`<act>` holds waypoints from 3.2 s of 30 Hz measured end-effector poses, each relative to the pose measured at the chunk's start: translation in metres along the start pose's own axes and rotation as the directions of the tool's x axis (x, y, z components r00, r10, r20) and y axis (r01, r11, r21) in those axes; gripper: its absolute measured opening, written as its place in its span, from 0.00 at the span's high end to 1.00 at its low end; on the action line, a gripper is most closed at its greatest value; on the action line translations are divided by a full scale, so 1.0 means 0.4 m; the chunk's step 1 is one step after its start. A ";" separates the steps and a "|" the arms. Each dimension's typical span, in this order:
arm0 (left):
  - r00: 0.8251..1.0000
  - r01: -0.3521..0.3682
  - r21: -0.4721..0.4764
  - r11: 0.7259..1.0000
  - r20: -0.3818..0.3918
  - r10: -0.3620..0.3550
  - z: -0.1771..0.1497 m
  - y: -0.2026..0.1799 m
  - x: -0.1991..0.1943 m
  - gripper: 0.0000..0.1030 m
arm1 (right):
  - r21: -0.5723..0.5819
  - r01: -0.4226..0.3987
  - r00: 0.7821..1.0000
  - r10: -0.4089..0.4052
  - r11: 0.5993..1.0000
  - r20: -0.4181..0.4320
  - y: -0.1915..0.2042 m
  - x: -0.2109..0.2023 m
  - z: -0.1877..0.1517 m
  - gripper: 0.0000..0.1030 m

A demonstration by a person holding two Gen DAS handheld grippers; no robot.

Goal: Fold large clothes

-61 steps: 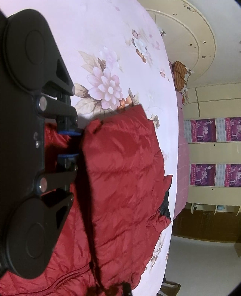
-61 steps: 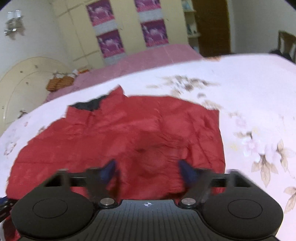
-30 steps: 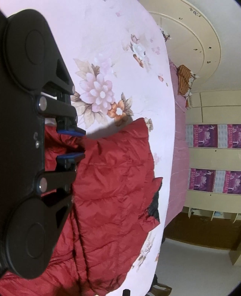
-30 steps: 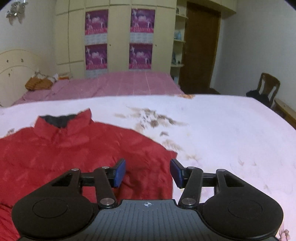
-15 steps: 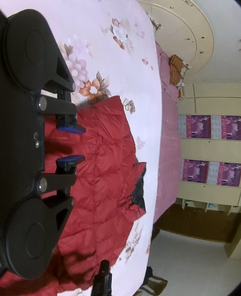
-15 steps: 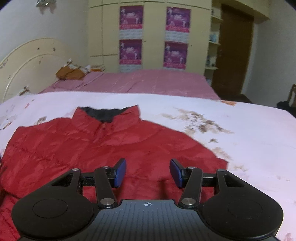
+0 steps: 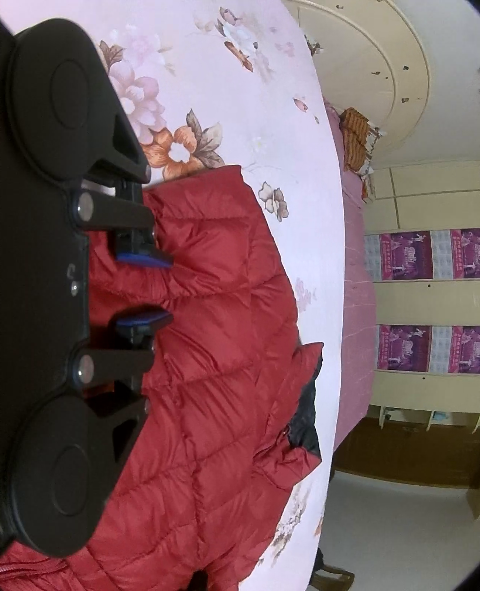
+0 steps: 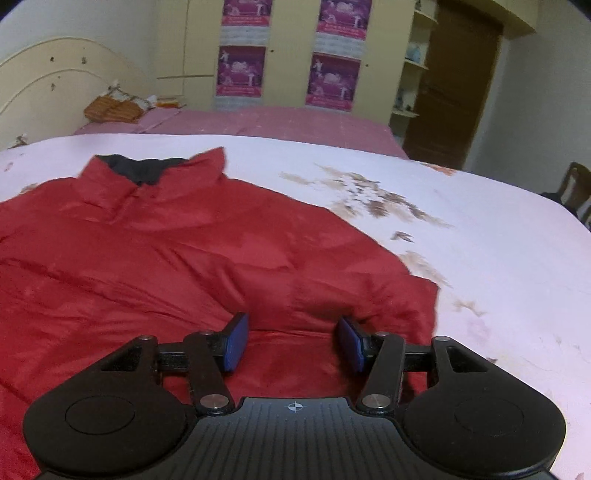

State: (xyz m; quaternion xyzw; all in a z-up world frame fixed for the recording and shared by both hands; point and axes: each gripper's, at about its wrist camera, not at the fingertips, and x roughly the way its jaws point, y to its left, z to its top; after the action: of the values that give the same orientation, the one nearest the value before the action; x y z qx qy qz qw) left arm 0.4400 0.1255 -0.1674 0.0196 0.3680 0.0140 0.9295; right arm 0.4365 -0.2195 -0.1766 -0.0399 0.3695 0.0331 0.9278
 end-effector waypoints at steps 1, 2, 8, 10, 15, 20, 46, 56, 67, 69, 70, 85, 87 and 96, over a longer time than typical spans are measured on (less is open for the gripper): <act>1.000 -0.004 0.003 1.000 -0.004 0.004 0.004 -0.003 -0.002 0.74 | 0.024 -0.005 1.000 0.005 1.000 0.000 -0.010 -0.002 0.002 0.49; 1.000 -0.005 0.004 1.000 -0.004 0.005 0.005 -0.003 0.001 0.74 | 0.046 -0.012 1.000 0.012 0.999 0.002 -0.019 -0.003 0.001 0.49; 0.999 -0.020 0.003 1.000 -0.029 0.020 0.015 -0.007 0.008 0.74 | 0.056 -0.019 1.000 0.020 0.998 -0.022 -0.028 -0.006 0.008 0.49; 0.999 -0.027 -0.001 1.000 -0.041 0.026 0.024 -0.009 -0.002 0.74 | 0.045 -0.017 1.000 0.017 0.999 0.007 -0.022 -0.041 0.016 0.49; 0.999 -0.049 0.019 0.999 -0.011 0.049 0.025 -0.026 -0.053 0.76 | 0.034 -0.043 0.998 0.041 0.999 0.057 -0.009 -0.121 0.017 0.49; 1.000 -0.007 0.025 1.000 0.026 0.007 0.020 -0.053 -0.126 0.74 | 0.006 -0.055 0.997 0.055 0.998 0.057 0.002 -0.151 0.000 0.49; 0.994 -0.068 0.033 0.997 -0.079 0.071 -0.040 -0.114 -0.127 0.39 | 0.029 -0.112 0.992 0.114 0.993 -0.053 -0.070 -0.138 -0.060 0.25; 0.997 0.046 0.062 0.997 -0.058 -0.043 -0.067 -0.137 -0.245 0.24 | 0.010 -0.127 0.992 0.127 0.992 0.003 -0.018 -0.324 -0.117 0.24; 0.990 0.122 0.122 0.985 -0.079 -0.113 -0.225 -0.127 -0.397 0.23 | -0.017 -0.099 0.994 0.098 0.995 -0.046 0.047 -0.483 -0.272 0.23; 0.988 0.137 0.111 0.984 -0.089 -0.127 -0.257 -0.111 -0.423 0.23 | -0.015 -0.100 0.994 0.099 0.995 -0.054 0.053 -0.509 -0.304 0.23; 0.987 0.138 0.108 0.985 -0.094 -0.128 -0.274 -0.102 -0.437 0.23 | -0.014 -0.100 0.993 0.099 0.995 -0.060 0.055 -0.519 -0.318 0.23; 0.989 0.087 0.003 0.996 -0.122 -0.086 -0.425 0.027 -0.578 0.23 | 0.005 -0.025 0.996 0.025 1.000 -0.090 0.009 -0.651 -0.475 0.23; 0.989 0.074 -0.013 0.997 -0.126 -0.075 -0.438 0.044 -0.586 0.23 | 0.017 -0.009 0.995 0.010 1.000 -0.095 -0.009 -0.659 -0.488 0.23; 0.987 0.055 -0.056 0.997 -0.146 -0.062 -0.480 0.084 -0.607 0.23 | 0.056 0.065 0.991 -0.057 0.996 -0.124 -0.084 -0.677 -0.540 0.00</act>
State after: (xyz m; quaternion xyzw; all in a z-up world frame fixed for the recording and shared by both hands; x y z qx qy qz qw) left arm 0.1311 0.1543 -0.1397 -0.0166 0.4359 -0.0022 0.8998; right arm 0.0956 -0.2828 -0.1448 -0.0253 0.4248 -0.0089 0.9049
